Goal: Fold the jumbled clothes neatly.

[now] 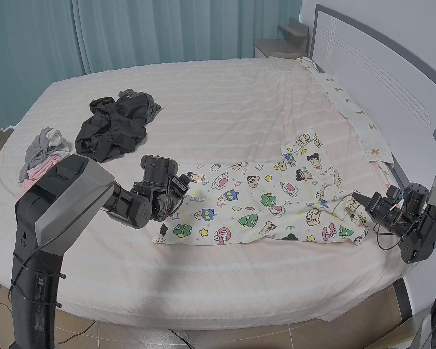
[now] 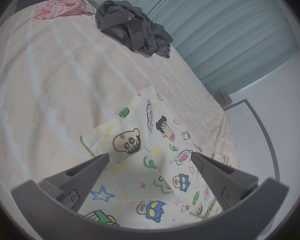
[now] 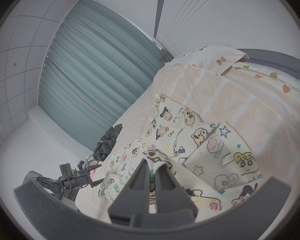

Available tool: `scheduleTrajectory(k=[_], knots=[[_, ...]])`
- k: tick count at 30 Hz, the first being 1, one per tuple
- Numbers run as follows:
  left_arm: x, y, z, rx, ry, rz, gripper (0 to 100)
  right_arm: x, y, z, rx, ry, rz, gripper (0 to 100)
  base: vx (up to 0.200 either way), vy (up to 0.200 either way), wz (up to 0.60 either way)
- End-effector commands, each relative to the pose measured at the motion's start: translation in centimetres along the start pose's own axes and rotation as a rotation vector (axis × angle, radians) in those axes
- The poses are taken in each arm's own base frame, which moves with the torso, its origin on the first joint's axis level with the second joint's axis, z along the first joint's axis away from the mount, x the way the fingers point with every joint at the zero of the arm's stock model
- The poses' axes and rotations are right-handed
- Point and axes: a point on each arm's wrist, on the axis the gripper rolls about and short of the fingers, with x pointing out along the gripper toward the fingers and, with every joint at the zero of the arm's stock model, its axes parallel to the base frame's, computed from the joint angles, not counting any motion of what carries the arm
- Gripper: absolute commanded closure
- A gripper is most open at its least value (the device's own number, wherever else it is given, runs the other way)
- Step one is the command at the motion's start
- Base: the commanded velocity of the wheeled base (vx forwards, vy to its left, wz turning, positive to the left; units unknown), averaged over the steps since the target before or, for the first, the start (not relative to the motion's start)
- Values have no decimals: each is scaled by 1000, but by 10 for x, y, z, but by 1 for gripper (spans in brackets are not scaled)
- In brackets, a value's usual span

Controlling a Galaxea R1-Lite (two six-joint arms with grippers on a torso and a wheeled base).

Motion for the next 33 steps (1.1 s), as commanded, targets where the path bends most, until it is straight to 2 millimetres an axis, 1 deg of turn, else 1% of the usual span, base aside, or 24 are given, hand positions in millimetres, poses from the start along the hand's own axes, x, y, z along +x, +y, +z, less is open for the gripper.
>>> scheduleTrajectory(k=[1, 2, 5, 6, 9, 12, 14, 15, 17, 18, 19, 21, 22, 27, 28, 29, 30, 32, 33], knots=[[-21, -3, 5, 29, 7, 0, 0, 16, 3, 20, 10, 12, -7, 100, 0, 0, 0], [-25, -2, 5, 39, 14, 3, 0, 16, 4, 23, 25, 28, -23, 100, 0, 0, 0], [-33, 2, 4, 56, 29, 19, 0, 14, 4, 23, 62, 75, -66, 100, 0, 0, 0], [-43, 10, 1, 70, 50, 45, 0, 11, 1, 22, 90, 103, -101, 100, 0, 0, 0], [-52, 16, 2, 71, 70, 49, 0, 7, -6, 23, 109, 107, -129, 100, 0, 0, 0], [-64, 23, 2, 67, 106, 31, 0, 5, -15, 21, 133, 120, -162, 100, 0, 0, 0], [-70, 27, 1, 66, 122, 31, 0, 5, -18, 19, 141, 129, -168, 100, 0, 0, 0], [-76, 31, -1, 66, 132, 30, 0, 8, -22, 17, 147, 137, -174, 100, 0, 0, 0], [-81, 36, -3, 67, 134, 34, 0, 13, -28, 16, 149, 137, -180, 100, 0, 0, 0], [-82, 39, -4, 67, 137, 37, 0, 14, -30, 15, 150, 137, -182, 0, 0, 0, 0], [-85, 44, -7, 66, 141, 41, 0, 17, -34, 15, 154, 139, -187, 0, 0, 0, 0], [-90, 49, -9, 66, 143, 42, 0, 19, -37, 14, 157, 141, -191, 0, 0, 0, 0], [-94, 55, -11, 64, 146, 46, 0, 20, -38, 16, 158, 135, -196, 0, 0, 0, 0], [-107, 72, -19, 49, 183, 3, 0, 13, -42, 25, 151, 92, -217, 0, 0, 0, 0], [-109, 76, -19, 41, 185, -5, 0, 10, -41, 30, 150, 73, -220, 0, 0, 0, 0], [-110, 78, -21, 31, 188, -14, 0, 7, -38, 35, 150, 54, -220, 0, 0, 0, 0], [-112, 81, -22, 12, 191, -27, 0, 2, -31, 42, 159, 33, -214, 0, 0, 0, 0], [-115, 84, -23, -7, 202, -44, 0, -4, -22, 44, 179, 25, -207, 0, 0, 0, 0], [-117, 89, -25, -25, 223, -59, 0, -10, -11, 44, 194, 24, -198, 0, 0, 0, 0]])
